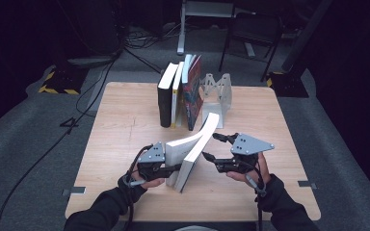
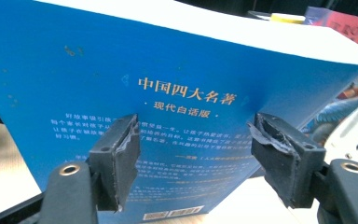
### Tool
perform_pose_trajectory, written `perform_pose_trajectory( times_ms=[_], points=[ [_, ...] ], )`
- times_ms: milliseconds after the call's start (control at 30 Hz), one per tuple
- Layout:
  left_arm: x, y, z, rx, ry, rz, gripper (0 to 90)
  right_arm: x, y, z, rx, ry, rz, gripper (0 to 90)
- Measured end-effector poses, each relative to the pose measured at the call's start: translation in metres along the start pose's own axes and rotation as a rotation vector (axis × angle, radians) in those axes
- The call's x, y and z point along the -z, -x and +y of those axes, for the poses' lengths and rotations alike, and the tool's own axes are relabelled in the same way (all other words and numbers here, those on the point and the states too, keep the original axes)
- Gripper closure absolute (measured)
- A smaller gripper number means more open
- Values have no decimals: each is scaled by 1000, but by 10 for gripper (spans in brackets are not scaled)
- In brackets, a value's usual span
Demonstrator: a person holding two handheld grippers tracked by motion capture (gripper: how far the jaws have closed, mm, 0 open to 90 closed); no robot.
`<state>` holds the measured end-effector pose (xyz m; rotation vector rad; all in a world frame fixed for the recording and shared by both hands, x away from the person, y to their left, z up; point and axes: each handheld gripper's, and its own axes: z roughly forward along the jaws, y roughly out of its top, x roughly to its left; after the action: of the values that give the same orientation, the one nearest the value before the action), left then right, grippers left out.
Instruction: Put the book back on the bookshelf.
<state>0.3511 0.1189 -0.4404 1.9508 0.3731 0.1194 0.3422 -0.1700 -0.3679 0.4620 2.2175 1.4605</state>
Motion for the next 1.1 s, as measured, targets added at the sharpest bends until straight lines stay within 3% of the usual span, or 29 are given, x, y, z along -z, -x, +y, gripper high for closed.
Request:
perform_pose_trajectory(
  times_ms=[100,200,333,467,567,667,800,933,1067,1100],
  points=[
    [-10,-5,3,-2,12,-42,756,4,0,0,6,-10,-33,322],
    [-25,-7,12,-33,3,-75,746,14,4,-3,13,-17,-71,323],
    [-38,-7,19,-47,3,-89,740,24,10,-8,4,-13,-90,324],
    [-48,-7,25,-81,-5,-62,717,32,13,-16,3,8,-149,333],
    [-45,-3,25,-93,-15,-36,663,34,14,-20,-4,20,-150,324],
    [-39,0,22,-77,-31,-32,607,31,13,-25,12,9,-178,340],
    [-31,9,14,-110,-98,-10,583,25,12,-31,17,-11,-174,342],
    [-30,17,4,-106,-180,-23,492,20,8,-37,25,-23,-155,339],
    [-35,22,-4,-91,-206,-16,398,12,8,-49,9,-58,-127,327],
    [-40,26,-10,-82,-232,-10,375,9,8,-52,8,-64,-120,326]
  ],
)
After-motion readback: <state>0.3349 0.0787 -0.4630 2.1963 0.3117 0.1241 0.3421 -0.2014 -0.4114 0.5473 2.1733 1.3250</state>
